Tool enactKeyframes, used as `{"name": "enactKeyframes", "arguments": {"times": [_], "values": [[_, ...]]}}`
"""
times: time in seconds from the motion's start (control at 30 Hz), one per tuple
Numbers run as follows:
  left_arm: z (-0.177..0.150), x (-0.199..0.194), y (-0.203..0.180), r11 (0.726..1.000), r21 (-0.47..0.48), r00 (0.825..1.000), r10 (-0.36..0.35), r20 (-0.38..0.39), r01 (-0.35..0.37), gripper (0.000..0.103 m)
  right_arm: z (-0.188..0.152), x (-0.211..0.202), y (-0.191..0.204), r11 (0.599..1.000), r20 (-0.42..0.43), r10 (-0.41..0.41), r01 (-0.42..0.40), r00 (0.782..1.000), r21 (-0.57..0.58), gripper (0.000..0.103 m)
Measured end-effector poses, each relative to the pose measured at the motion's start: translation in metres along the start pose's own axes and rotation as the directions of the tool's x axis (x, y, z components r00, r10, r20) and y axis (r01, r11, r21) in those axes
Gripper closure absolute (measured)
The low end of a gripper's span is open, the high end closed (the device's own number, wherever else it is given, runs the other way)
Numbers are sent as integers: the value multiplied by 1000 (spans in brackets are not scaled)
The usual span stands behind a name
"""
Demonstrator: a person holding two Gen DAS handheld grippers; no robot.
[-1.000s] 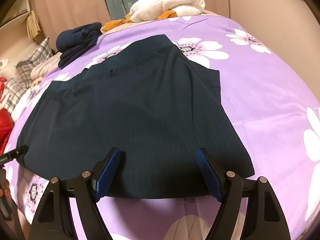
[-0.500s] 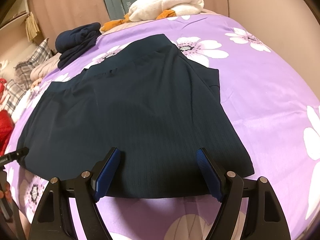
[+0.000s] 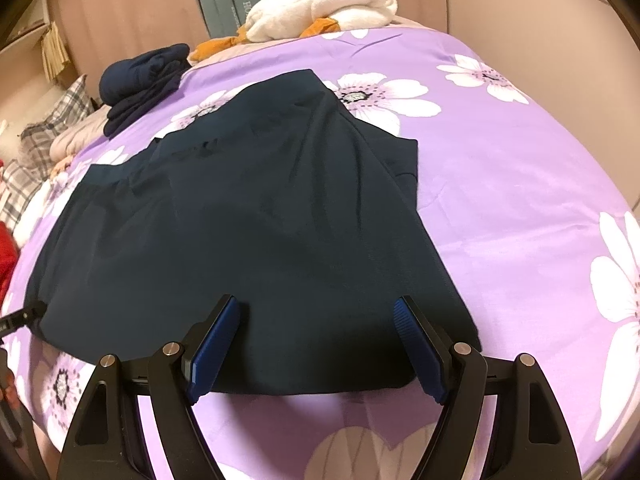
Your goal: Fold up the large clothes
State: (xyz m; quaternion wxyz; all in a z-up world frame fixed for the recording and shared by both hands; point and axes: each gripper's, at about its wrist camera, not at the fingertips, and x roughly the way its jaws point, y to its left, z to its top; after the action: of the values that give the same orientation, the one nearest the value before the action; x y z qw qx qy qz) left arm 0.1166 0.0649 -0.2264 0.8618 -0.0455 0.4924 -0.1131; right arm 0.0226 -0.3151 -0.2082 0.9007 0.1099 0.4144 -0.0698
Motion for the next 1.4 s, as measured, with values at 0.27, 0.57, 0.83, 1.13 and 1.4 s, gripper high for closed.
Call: {"name": "enactKeyframes", "arguments": {"times": [0.27, 0.57, 0.83, 1.13, 1.4], "values": [[-6, -6, 8, 1000, 27, 1000, -13, -17, 13, 13, 0, -4, -5, 1000, -12, -25, 25, 1000, -5, 24], [-13, -25, 36, 999, 17, 998, 51, -27, -51, 13, 6, -16, -29, 978, -24, -209, 210, 978, 19, 23], [2, -59, 70, 993, -98, 997, 75, 33, -71, 14, 21, -42, -37, 974, 34, -215, 212, 976, 76, 23], [29, -59, 28, 997, -75, 998, 7, 70, -1, 13, 47, -30, 15, 997, 104, -68, 65, 992, 36, 23], [49, -25, -23, 999, 35, 999, -35, 35, 34, 13, 46, -5, 68, 993, 74, 52, -43, 996, -110, 23]]}}
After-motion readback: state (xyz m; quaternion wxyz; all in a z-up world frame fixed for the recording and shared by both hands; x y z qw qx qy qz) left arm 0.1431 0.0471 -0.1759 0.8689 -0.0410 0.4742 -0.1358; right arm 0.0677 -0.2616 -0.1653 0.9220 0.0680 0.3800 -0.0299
